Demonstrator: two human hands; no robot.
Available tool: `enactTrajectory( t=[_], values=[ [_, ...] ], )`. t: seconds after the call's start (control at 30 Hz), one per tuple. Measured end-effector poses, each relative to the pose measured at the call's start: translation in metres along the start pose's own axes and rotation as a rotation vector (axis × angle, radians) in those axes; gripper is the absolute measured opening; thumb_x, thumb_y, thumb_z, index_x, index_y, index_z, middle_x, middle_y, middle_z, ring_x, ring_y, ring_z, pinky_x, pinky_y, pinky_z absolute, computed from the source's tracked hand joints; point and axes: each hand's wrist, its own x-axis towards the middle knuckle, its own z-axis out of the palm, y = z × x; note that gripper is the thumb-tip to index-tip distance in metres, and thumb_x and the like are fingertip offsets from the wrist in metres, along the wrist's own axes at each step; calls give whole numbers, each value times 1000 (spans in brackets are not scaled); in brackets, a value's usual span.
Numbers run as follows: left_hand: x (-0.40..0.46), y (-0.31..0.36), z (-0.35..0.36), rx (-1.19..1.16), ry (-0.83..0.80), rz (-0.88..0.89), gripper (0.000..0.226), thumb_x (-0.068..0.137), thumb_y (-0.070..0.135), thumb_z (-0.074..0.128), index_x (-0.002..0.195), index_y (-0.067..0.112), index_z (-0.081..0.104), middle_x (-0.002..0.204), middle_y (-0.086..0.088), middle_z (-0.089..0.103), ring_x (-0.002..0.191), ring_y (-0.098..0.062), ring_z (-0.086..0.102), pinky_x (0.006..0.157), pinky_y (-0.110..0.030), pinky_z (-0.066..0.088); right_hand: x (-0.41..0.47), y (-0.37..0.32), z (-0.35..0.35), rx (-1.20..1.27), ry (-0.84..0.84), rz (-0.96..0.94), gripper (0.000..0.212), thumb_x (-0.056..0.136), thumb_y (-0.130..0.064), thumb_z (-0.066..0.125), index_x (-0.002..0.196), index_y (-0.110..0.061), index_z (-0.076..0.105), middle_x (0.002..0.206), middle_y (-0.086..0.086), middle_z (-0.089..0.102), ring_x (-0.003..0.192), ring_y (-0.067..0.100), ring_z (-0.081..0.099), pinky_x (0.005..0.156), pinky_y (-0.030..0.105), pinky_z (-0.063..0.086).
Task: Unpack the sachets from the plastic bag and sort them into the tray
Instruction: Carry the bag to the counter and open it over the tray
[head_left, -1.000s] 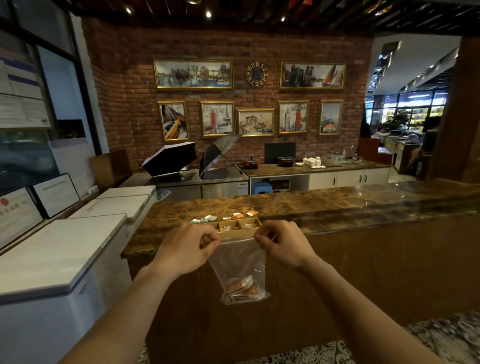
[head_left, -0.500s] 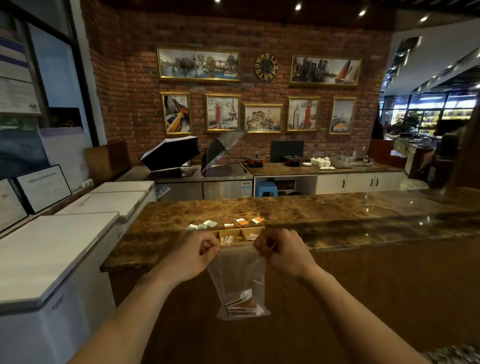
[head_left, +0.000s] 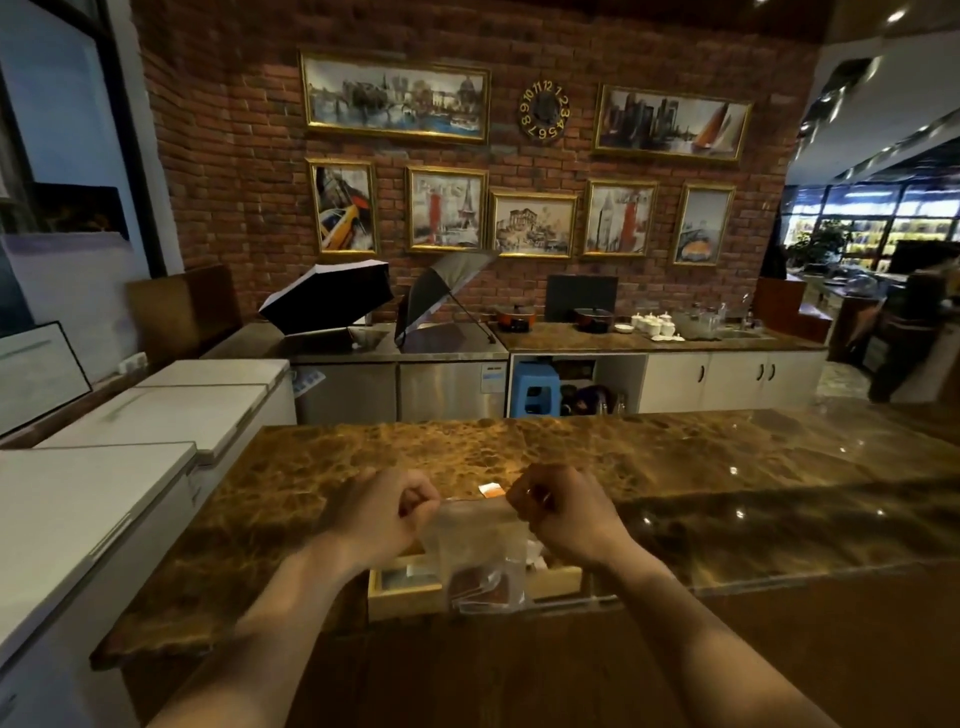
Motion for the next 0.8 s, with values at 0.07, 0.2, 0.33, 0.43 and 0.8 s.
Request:
enactTrajectory(
  t=[0.07,0.2,0.33,0.43,0.8],
  values=[
    [26,-4,10,7,20,9,4,89,38,68,88,41,69,87,24,67,85,3,61,70,-25,56,26,16,3,20,-2,-24,26,95,-19,64,83,-41,69,94,-13,75,89,7,68,83,44,61],
    [63,2,27,29,-18,14,17,89,41,68,106,42,68,94,26,66,90,7,62,82,-28,58,70,44,4,68,-72,-14,21,93,-15,62,84,-31,72,92,-13,73,92,10,67,85,44,60],
    [95,12,43,58,-28,29,18,88,41,69,105,45,67,96,27,70,89,8,65,79,-28,59,105,64,0,130,-164,-27,23,92,-10,65,83,-31,71,92,-10,73,89,11,68,83,40,61],
    [113,18,51,75,-20,34,12,89,40,68,100,42,70,92,26,70,83,6,65,74,-30,59,128,80,1,163,-173,-58,19,92,-12,64,83,-27,72,91,-9,74,86,10,69,83,40,61],
    [147,16,80,-154,-50,-165,18,87,13,70,86,28,80,87,18,74,86,3,68,80,-16,55,159,109,36,371,24,143,15,89,-28,78,99,-20,71,98,-4,72,87,13,70,80,39,63]
  ],
)
